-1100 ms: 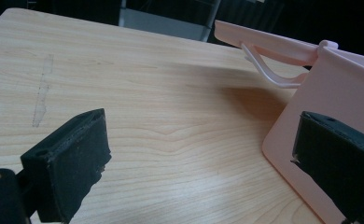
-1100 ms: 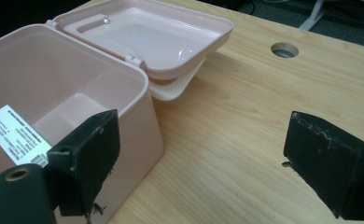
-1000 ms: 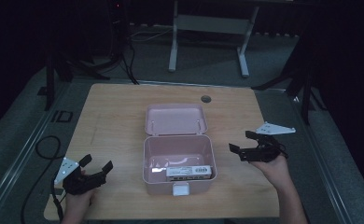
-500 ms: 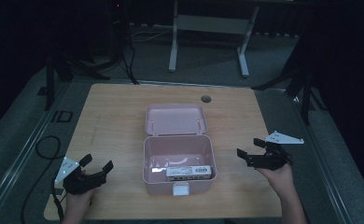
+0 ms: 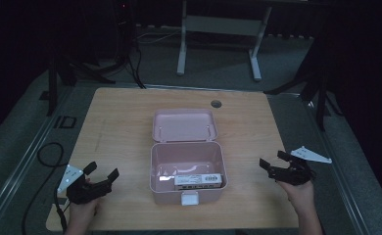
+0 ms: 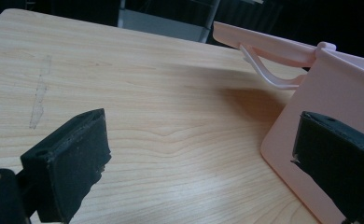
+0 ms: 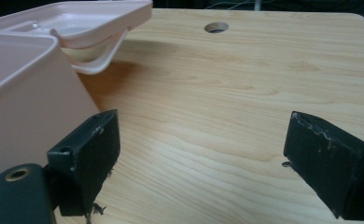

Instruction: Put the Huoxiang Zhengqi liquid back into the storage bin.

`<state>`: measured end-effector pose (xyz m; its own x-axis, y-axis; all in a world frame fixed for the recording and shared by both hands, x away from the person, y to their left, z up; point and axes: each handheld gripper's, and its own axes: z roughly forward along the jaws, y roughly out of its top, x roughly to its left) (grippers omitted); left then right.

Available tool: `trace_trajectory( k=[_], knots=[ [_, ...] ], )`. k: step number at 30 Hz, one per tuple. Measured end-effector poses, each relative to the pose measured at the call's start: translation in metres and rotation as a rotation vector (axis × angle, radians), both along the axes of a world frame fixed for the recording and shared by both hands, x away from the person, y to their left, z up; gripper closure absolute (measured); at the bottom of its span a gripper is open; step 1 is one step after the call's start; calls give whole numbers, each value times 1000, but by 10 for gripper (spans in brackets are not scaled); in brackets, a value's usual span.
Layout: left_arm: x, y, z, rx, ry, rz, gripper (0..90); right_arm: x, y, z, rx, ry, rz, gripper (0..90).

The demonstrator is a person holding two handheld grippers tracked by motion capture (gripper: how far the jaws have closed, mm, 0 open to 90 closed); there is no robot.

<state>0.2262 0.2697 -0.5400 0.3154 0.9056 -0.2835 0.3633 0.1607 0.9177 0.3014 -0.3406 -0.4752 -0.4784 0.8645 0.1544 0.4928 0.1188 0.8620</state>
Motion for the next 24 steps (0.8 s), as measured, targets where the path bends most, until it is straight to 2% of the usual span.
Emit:
trace_trajectory(
  k=[9,13,14,24],
  knots=[
    [0,-1,0,2,0,-1,40,-12,-21,-18,51,13,-61,106],
    [0,-1,0,3,1,-2,40,-15,-25,-23,55,14,-77,107],
    [0,-2,0,3,2,-2,40,-19,-30,-29,62,20,-95,106],
    [0,-1,0,3,2,-4,40,-26,-36,-43,67,34,-138,106]
  ],
)
